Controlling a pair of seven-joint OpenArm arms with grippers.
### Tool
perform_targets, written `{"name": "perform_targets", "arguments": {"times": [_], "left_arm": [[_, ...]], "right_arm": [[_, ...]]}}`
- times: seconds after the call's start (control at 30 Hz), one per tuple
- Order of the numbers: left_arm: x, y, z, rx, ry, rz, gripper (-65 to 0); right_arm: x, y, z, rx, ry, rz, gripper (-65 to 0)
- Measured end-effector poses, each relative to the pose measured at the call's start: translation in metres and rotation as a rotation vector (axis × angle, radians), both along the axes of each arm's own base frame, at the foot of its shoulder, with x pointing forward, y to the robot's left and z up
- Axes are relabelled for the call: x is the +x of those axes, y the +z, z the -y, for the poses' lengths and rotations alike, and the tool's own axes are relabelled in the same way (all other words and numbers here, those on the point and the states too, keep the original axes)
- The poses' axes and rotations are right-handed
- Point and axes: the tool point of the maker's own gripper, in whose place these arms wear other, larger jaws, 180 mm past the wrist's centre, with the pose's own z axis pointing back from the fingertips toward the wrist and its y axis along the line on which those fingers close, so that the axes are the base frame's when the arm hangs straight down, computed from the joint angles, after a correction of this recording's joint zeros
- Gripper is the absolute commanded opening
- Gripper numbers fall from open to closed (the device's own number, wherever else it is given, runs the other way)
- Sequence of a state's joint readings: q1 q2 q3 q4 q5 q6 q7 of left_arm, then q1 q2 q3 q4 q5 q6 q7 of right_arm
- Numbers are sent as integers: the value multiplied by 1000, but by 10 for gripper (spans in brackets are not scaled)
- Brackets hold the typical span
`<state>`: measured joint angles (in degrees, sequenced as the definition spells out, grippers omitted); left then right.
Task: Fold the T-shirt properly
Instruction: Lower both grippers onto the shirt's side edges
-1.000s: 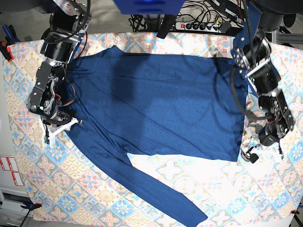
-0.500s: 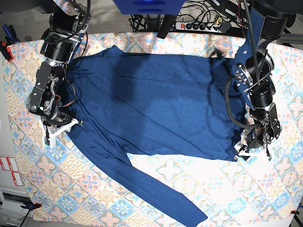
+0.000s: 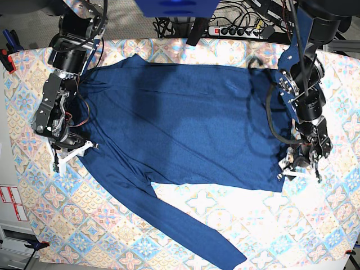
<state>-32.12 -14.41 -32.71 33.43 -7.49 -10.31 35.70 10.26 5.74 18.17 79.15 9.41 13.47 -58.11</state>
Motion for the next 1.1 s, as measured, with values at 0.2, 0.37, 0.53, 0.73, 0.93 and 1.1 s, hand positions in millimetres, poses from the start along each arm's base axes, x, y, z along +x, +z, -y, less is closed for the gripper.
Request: {"name": "perform_targets", "arguments": {"times": [0.2,0.37,0.53,0.73,0.93,1.1], "left_arm": [[-7,-11,12,-19,-7,-15,-303],[-9,-16,15,-2,4,20,-303],[-7,-23,33,-29,-6,17,-308],[-7,-27,49,-52,-24,19,-317],[-10,-31,62,-79,-77,34,-541],[-11,-32,83,-132,-148,34,-596]], "right_arm": [[1,4,1,-8,1,11,-418],[6,14,2,-17,2,40,-418],[4,12,2,-18,3,32,-418],[4,13,2,-18,3,34,-416],[4,12,2,-16,2,32,-414],[7,14,2,-17,2,38,-413]]}}
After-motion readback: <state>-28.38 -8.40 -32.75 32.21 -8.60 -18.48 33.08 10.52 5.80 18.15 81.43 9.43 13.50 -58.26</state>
